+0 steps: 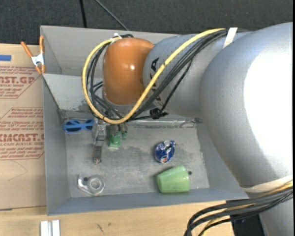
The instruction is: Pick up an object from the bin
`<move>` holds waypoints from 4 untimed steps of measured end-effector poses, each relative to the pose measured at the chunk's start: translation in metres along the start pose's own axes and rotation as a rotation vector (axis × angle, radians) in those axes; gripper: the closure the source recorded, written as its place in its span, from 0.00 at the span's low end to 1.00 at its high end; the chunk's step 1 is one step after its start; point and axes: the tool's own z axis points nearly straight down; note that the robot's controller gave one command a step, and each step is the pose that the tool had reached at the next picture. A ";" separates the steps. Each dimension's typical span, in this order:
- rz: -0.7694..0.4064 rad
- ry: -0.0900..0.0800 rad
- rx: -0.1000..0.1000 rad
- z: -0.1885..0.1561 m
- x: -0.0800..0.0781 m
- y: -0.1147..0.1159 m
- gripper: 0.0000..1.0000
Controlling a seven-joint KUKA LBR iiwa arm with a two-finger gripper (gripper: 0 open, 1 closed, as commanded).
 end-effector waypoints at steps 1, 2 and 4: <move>0.071 0.000 -0.001 0.010 -0.002 0.038 1.00; -0.133 -0.008 0.003 0.039 -0.019 -0.042 1.00; 0.107 0.001 0.001 0.023 0.035 -0.068 0.00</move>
Offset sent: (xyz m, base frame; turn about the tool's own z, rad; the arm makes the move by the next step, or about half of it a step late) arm 0.0045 0.0349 -0.0095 0.0748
